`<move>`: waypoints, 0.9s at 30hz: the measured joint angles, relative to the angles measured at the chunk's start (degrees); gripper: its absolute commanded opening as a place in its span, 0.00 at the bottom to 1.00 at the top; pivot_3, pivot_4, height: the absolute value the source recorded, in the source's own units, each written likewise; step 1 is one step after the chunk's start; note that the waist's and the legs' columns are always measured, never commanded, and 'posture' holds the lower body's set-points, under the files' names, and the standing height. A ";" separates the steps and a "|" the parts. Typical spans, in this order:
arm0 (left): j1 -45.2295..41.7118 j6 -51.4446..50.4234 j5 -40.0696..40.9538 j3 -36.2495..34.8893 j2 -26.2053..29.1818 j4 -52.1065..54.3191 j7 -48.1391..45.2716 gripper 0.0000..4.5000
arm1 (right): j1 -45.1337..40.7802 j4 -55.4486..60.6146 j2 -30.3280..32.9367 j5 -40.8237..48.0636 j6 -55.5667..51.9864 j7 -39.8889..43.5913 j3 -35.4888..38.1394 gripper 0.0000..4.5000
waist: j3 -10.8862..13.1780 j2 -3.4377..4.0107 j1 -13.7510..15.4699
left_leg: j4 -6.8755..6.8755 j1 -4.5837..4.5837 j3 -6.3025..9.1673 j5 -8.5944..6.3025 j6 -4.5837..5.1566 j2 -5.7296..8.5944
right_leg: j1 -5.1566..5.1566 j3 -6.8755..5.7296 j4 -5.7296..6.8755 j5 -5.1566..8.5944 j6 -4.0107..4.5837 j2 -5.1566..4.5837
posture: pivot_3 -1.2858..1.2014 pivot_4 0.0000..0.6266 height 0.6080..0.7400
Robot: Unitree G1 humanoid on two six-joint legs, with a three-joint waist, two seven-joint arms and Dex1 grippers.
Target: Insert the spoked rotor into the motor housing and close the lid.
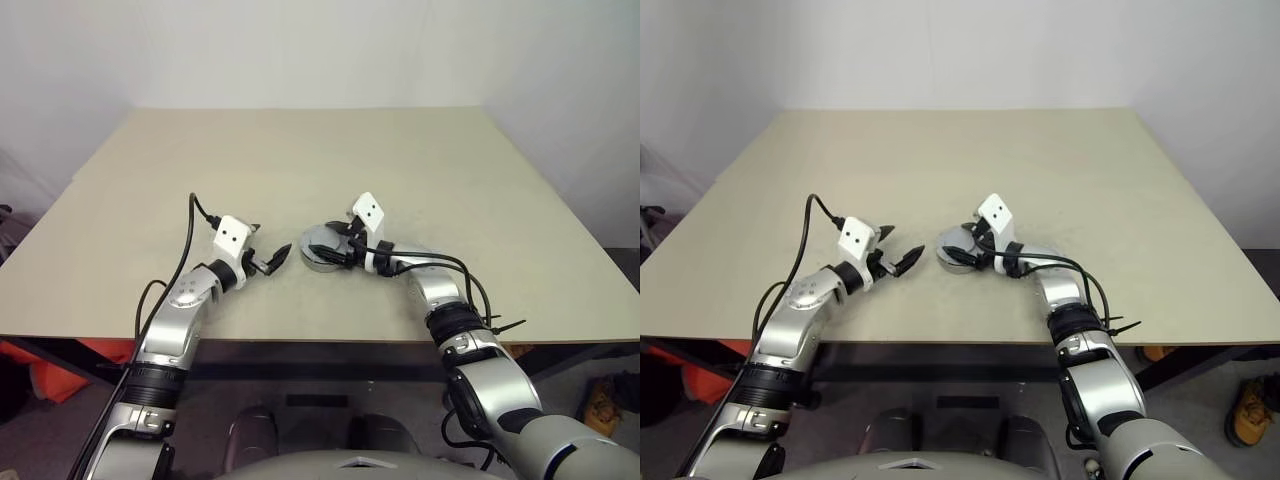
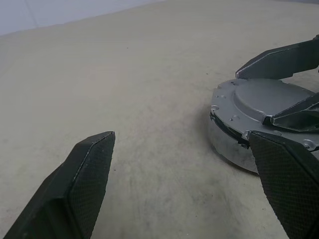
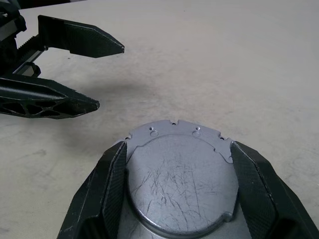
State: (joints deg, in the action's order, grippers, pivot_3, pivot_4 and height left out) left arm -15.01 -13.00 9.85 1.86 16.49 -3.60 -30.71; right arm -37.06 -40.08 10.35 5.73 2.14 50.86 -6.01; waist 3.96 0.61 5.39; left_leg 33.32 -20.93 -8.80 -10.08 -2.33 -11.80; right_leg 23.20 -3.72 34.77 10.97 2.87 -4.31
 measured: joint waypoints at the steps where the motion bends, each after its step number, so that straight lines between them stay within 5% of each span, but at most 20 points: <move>1: 0.03 0.00 0.00 0.00 0.00 0.00 0.00 1.00 | 0.00 -0.05 -0.01 -0.01 0.05 0.00 0.00 0.70 | 0.00 0.00 0.00 | 0.00 0.00 0.00 0.00 0.00 0.00 | 0.00 0.00 0.00 0.00 0.00 0.00 | 0.52 0.00 1.00; 27: 0.13 0.01 -0.02 0.00 0.02 0.00 0.38 1.00 | -0.99 -3.29 0.26 -2.18 3.10 -1.95 -1.91 0.70 | -0.01 -0.01 -0.05 | 0.00 0.38 0.00 0.00 0.00 0.00 | -0.35 0.00 0.01 0.19 -0.32 0.00 | 0.52 0.00 1.00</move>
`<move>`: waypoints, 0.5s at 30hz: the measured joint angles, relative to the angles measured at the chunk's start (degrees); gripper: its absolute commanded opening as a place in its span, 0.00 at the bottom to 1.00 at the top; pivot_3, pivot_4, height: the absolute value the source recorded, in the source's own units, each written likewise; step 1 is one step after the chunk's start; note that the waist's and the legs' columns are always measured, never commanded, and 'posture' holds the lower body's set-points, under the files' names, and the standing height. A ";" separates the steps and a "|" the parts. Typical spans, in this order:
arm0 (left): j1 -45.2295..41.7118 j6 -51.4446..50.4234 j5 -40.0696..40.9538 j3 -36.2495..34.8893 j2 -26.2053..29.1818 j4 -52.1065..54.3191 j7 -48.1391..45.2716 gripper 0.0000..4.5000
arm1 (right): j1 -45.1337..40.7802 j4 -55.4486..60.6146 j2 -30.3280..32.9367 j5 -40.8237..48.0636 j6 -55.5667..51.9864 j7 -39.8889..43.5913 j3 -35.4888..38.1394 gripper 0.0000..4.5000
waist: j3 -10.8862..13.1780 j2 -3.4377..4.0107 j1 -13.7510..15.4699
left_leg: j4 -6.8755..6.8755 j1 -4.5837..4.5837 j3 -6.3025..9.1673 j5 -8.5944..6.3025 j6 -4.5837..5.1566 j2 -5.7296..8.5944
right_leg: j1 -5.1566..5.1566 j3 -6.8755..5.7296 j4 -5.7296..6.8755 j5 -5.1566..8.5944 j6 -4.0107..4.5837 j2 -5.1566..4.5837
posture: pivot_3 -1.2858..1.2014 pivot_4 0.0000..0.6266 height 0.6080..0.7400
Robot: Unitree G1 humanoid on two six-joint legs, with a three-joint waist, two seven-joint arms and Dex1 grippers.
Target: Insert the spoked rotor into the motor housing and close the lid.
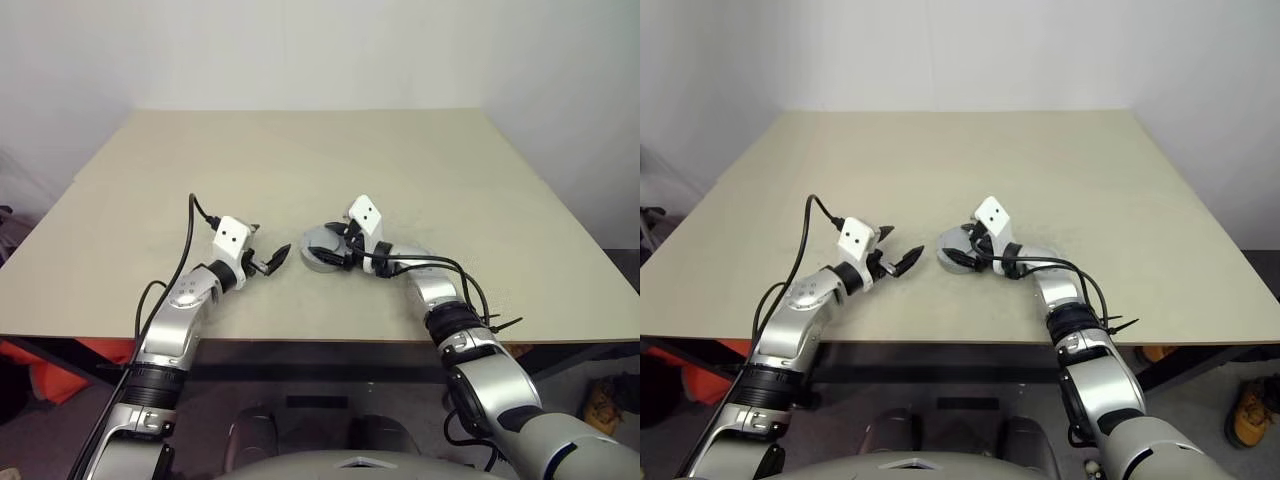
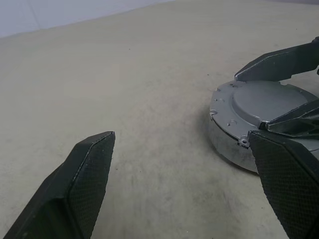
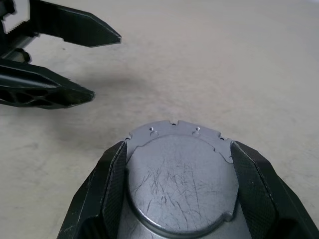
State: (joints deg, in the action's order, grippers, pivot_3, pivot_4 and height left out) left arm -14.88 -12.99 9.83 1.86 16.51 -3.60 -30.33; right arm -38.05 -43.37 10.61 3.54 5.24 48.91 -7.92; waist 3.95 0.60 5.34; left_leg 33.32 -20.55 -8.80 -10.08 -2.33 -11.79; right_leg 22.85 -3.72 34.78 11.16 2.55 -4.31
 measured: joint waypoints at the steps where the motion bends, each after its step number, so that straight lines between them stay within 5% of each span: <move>1: 0.00 0.00 0.00 0.00 0.00 0.00 0.00 1.00 | -0.19 -0.32 0.01 -0.18 -0.01 -0.22 -0.17 0.70 | 0.00 0.00 -0.01 | 0.00 0.10 0.00 0.00 0.00 0.00 | -0.09 0.00 0.00 0.02 -0.04 0.00 | 0.52 0.00 1.00; 15: 0.00 0.00 0.06 0.00 0.03 0.00 -0.02 1.00 | -1.30 -1.03 0.70 -1.35 -2.31 -0.32 -1.67 0.70 | -0.04 -0.02 0.04 | -0.03 0.60 0.19 -0.01 0.00 0.03 | -0.62 0.00 -0.11 0.09 -0.15 -0.04 | 0.52 0.00 1.00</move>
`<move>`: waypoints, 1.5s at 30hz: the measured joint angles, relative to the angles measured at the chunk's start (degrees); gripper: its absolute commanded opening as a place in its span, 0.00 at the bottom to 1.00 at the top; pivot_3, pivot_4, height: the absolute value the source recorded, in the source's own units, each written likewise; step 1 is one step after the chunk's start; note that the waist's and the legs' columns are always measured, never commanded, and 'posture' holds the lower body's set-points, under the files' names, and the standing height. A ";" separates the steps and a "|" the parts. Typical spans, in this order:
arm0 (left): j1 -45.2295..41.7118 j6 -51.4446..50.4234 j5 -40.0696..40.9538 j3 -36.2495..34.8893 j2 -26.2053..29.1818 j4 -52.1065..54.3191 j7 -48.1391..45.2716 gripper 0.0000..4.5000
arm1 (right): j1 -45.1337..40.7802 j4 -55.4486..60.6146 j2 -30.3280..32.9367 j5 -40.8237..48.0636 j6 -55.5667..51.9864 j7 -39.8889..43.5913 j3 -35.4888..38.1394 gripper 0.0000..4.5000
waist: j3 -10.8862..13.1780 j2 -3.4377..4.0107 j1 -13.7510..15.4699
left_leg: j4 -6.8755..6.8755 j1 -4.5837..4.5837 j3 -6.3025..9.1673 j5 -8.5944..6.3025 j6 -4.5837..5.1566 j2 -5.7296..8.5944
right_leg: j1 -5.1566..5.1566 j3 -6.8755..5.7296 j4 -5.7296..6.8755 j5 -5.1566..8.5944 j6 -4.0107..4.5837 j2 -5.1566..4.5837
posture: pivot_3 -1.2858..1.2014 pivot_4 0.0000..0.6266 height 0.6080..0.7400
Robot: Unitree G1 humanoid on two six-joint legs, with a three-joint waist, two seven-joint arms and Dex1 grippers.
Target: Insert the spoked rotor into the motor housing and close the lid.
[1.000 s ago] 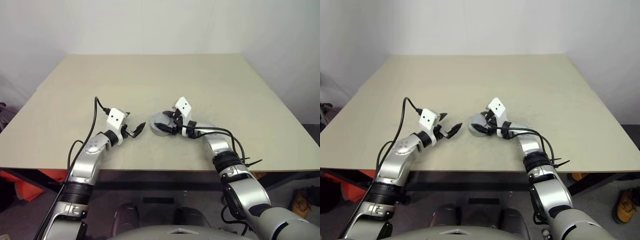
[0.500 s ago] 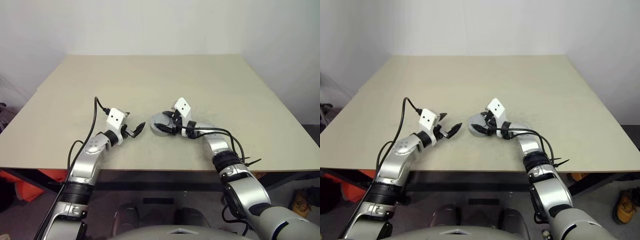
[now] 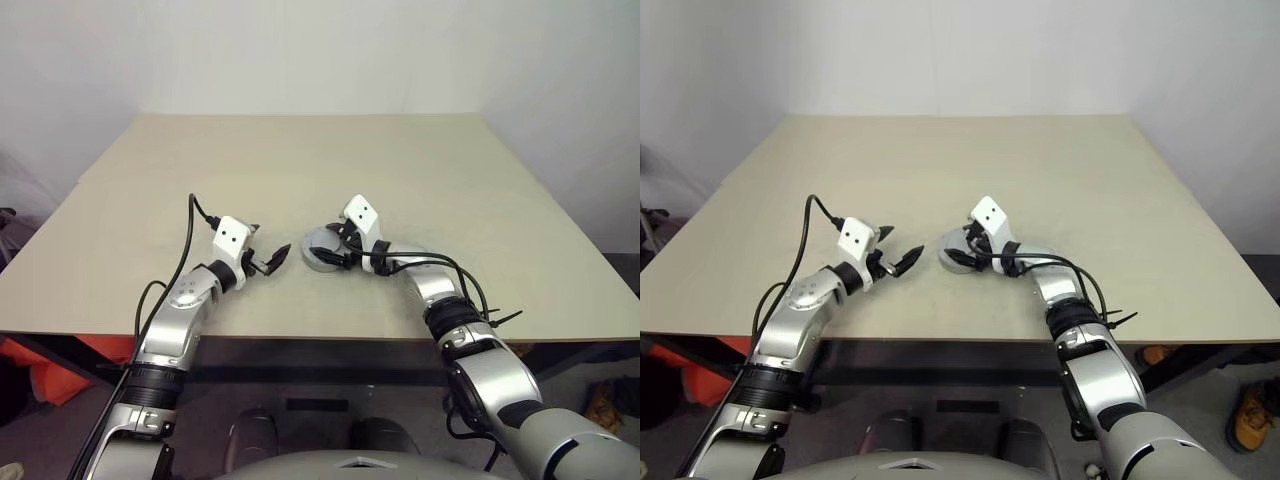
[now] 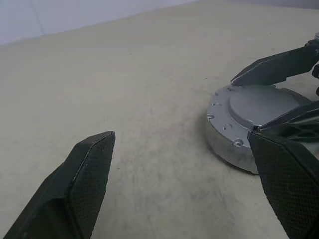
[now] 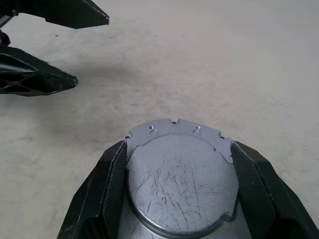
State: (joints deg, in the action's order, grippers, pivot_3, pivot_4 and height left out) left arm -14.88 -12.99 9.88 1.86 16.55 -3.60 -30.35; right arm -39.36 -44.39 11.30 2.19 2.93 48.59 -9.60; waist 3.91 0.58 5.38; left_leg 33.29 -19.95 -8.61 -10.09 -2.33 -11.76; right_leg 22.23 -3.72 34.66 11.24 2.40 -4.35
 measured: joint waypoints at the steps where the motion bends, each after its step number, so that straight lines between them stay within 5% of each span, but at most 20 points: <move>1: 0.00 -0.01 0.04 0.00 -0.01 0.00 0.01 1.00 | 0.11 0.41 0.15 0.00 -0.29 0.41 -0.09 0.70 | -0.03 -0.01 0.00 | -0.01 -0.01 -0.01 0.00 0.00 0.00 | 0.01 0.00 0.00 0.00 0.00 0.00 | 0.52 0.00 1.00; 10: -2.45 -3.51 3.68 -0.26 -3.13 -0.56 -0.54 1.00 | 0.45 1.51 0.48 -0.03 -1.05 1.63 -0.19 0.70 | -0.27 -0.05 0.04 | -0.18 -0.05 -0.16 -0.06 0.08 0.01 | 0.07 0.01 0.01 0.14 0.03 0.01 | 0.52 0.00 1.00; 23: -6.61 -9.11 8.97 -0.87 -3.03 -5.35 -5.17 0.00 | 0.92 2.35 0.48 -0.03 -1.08 1.04 -0.40 0.70 | -0.27 -0.05 0.02 | -0.22 -0.05 -0.14 -0.05 0.08 0.02 | 0.09 0.01 0.00 0.18 -0.01 0.01 | 0.52 0.00 1.00; 45: -17.48 -8.50 2.68 4.06 -3.24 -20.64 -9.52 0.00 | 1.12 2.88 0.49 -0.03 -0.99 0.06 -0.93 0.70 | -0.27 -0.05 -0.01 | -0.25 -0.04 -0.10 -0.05 0.07 0.01 | 0.11 0.02 -0.02 0.19 -0.03 0.01 | 0.52 0.00 1.00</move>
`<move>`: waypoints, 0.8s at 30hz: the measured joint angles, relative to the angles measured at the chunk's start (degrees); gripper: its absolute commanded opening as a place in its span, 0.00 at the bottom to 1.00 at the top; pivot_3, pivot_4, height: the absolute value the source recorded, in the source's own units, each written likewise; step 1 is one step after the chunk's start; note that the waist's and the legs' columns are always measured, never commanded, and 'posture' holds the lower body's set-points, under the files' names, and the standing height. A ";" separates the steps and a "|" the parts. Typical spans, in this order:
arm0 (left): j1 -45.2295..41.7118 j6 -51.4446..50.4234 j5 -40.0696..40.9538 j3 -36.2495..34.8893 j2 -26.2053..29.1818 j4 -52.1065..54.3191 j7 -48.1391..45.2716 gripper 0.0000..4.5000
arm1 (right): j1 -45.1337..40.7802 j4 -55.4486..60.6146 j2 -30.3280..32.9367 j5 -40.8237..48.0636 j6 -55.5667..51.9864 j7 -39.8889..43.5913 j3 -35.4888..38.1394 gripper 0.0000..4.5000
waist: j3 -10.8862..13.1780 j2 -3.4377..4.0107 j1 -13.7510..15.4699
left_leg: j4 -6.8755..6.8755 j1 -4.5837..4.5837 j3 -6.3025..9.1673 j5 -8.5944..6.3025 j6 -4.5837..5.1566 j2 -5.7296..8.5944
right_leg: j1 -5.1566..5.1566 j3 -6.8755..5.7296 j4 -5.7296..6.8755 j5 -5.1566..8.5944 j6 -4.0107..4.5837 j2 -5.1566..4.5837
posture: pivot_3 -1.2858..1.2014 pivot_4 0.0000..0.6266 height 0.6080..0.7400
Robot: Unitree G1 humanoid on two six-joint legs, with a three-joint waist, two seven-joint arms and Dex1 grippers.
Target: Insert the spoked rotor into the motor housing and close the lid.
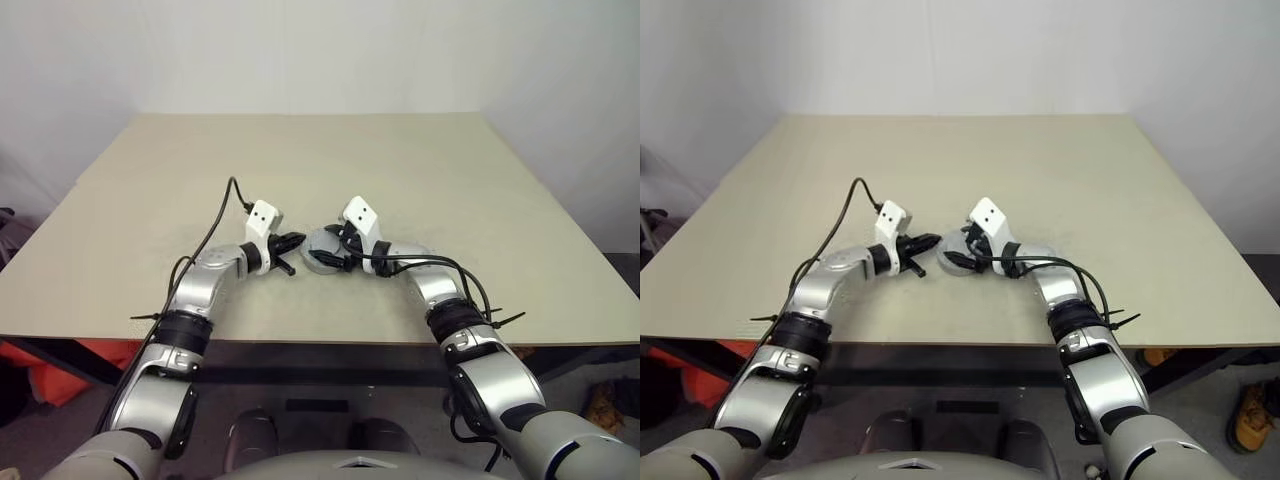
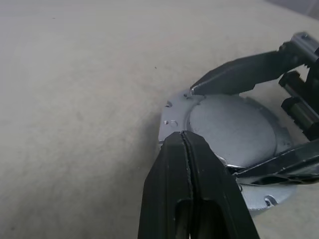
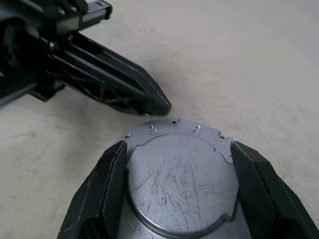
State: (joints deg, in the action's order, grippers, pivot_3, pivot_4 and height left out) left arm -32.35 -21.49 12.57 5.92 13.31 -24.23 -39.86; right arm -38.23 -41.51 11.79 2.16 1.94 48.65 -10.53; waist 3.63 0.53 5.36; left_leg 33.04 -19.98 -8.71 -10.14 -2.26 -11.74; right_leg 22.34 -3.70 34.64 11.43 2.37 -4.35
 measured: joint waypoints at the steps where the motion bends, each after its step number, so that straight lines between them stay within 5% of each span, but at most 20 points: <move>1: -0.38 0.10 -0.52 0.44 -0.01 -0.75 0.01 0.00 | 0.01 0.05 0.00 0.00 0.00 -0.06 -0.04 0.70 | 0.00 0.00 0.00 | 0.00 0.00 0.01 0.00 0.00 0.00 | 0.00 0.00 -0.01 0.00 0.00 0.00 | 0.52 0.00 1.00; 24: 0.01 -6.76 -0.93 0.39 -0.65 2.35 -4.36 0.00 | 0.71 2.17 0.75 0.17 -2.03 -0.67 -0.07 0.70 | 0.00 0.01 0.21 | -0.11 0.00 0.10 0.00 0.00 0.08 | -0.13 -0.01 -0.32 0.06 -0.10 -0.09 | 0.52 0.00 1.00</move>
State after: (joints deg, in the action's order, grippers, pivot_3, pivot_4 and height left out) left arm -32.34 -28.25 11.64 6.31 12.66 -21.89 -44.22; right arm -37.52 -39.34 12.54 2.33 -0.09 47.99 -10.60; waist 3.63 0.54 5.57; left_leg 32.93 -19.98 -8.61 -10.15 -2.25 -11.66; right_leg 22.20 -3.71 34.32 11.49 2.28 -4.44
